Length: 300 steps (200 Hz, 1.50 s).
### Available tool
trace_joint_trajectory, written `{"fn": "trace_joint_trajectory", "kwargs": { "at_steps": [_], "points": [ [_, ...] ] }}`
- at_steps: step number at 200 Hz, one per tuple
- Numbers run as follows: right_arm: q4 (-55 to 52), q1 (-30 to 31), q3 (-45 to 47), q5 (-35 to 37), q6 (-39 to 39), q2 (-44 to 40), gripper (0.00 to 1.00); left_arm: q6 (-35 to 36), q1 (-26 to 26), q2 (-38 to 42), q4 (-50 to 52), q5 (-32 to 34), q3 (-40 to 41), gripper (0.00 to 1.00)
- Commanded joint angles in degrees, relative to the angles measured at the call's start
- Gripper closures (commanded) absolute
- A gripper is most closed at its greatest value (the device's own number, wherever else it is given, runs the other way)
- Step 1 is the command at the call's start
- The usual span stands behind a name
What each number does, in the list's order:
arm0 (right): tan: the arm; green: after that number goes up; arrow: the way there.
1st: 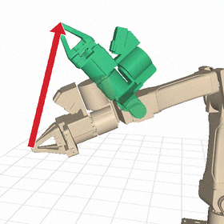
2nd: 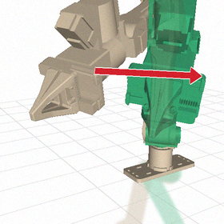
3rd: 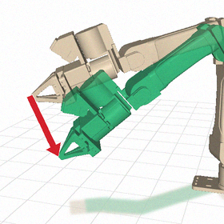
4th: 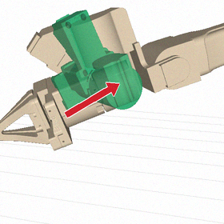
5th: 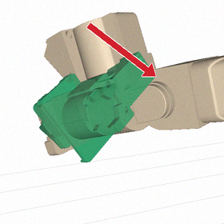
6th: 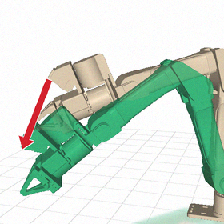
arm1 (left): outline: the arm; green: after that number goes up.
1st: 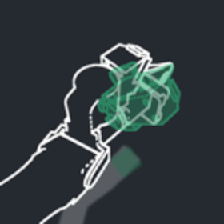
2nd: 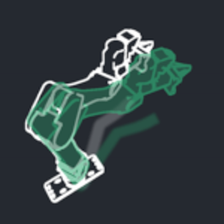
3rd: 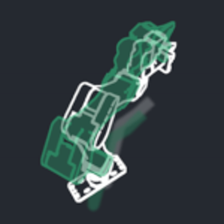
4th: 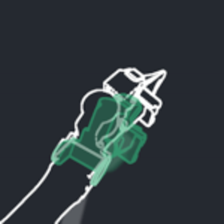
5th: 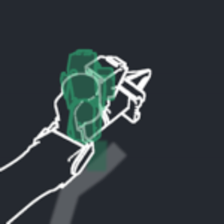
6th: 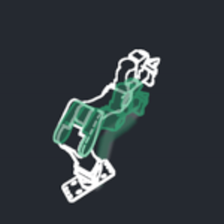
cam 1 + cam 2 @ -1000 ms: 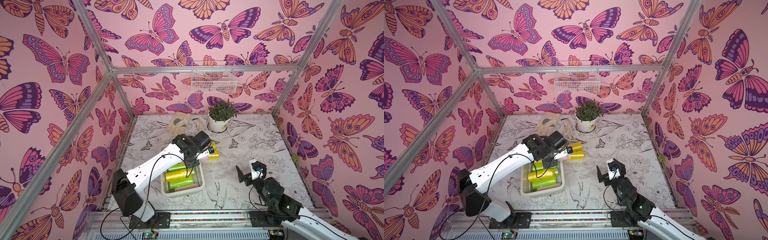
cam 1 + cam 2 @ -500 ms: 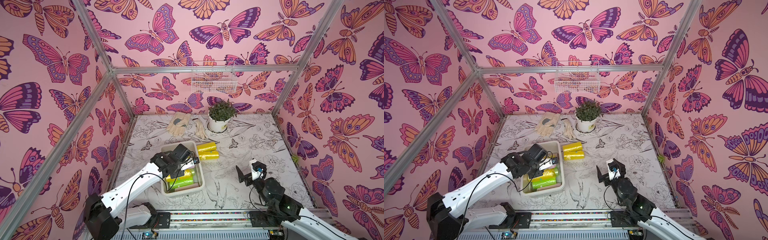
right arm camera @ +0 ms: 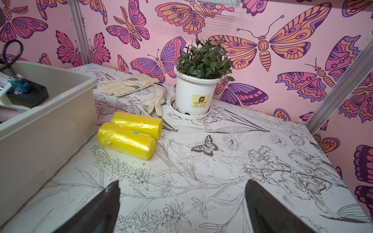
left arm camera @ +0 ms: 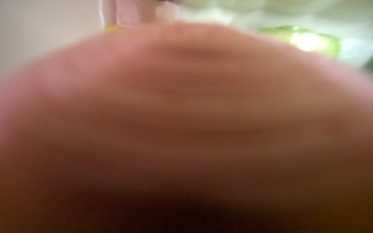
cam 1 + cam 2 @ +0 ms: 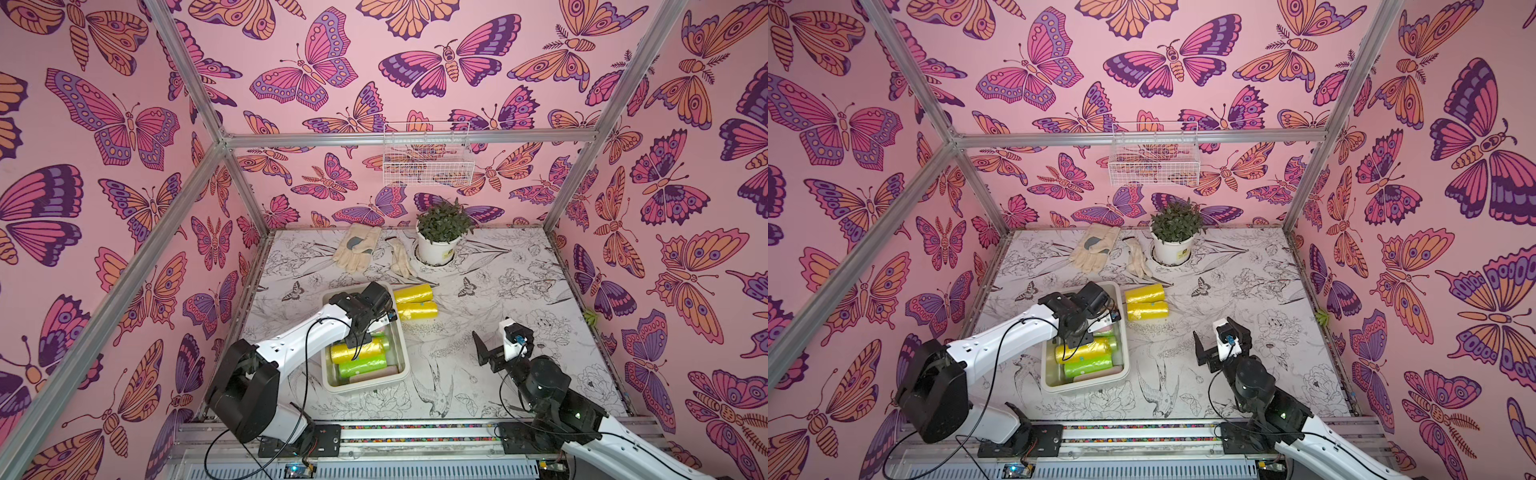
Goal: Put the roll of trash bags into the storage box
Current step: Place the roll of trash bags in the storage box.
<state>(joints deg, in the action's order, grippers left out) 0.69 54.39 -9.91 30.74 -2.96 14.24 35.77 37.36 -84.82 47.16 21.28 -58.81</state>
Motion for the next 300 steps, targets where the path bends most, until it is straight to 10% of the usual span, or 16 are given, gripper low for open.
{"fn": "trace_joint_trajectory", "kwargs": {
  "at_steps": [1,71,75,79,193,244,300],
  "points": [
    [-0.23,-0.22,-0.65,-0.23,0.63,0.0,0.01,0.0,-0.11,-1.82,-2.84,4.26,0.01,1.0],
    [-0.2,-0.29,-0.64,0.03,0.63,0.25,0.01,-0.08,0.15,-6.4,-3.26,5.71,-2.25,0.59],
    [-0.1,-0.25,-0.59,0.02,0.59,0.24,0.01,-0.21,0.09,-6.41,-3.21,5.56,-2.36,0.1],
    [0.01,-0.25,-0.55,0.02,0.55,0.19,0.01,-0.22,0.16,-6.29,-3.13,5.56,-2.44,0.01],
    [1.24,-0.25,-0.48,-0.33,0.28,1.77,0.01,-3.22,0.09,9.84,-8.34,-1.26,0.68,0.0],
    [1.53,-0.25,-0.63,-0.59,0.37,2.84,0.01,-21.15,-1.07,30.36,-10.84,2.45,1.22,0.0],
    [0.68,-0.24,-0.72,-0.84,1.2,2.5,0.01,-47.97,-24.24,39.24,-3.31,-22.1,-1.3,0.0]
  ]
}}
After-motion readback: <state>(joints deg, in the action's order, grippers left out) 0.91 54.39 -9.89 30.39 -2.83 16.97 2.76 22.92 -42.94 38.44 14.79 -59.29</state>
